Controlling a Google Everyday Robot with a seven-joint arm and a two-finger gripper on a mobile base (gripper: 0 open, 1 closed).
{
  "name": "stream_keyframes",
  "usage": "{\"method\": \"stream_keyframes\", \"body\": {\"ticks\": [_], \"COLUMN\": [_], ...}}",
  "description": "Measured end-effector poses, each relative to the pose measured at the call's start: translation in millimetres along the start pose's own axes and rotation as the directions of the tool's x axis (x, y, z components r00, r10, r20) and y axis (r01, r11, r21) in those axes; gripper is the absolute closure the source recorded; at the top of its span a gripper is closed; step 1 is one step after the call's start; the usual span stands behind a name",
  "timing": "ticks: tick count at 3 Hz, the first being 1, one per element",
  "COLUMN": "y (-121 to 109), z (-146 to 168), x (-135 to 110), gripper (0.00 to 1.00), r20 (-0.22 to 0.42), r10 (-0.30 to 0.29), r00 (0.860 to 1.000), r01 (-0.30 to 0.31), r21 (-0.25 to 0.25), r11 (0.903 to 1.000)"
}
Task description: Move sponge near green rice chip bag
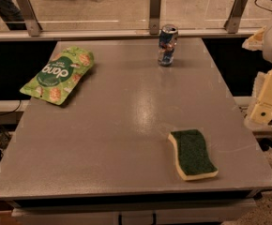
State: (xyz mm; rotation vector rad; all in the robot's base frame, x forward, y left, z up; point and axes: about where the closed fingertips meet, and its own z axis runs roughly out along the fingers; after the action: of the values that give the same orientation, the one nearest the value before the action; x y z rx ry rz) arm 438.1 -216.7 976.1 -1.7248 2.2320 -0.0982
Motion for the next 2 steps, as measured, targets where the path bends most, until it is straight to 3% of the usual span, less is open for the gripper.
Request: {"method": "stream_keyframes", "body": {"ticks": [2], "y": [-8.2], "z": [2.2], "x": [-4.5], "gripper": [0.00], "r20": [0.021], "r10": [-0.003], "r00": [1.000], "r01": [0.002], "r21": [0.017], "r11": [0.9999]}}
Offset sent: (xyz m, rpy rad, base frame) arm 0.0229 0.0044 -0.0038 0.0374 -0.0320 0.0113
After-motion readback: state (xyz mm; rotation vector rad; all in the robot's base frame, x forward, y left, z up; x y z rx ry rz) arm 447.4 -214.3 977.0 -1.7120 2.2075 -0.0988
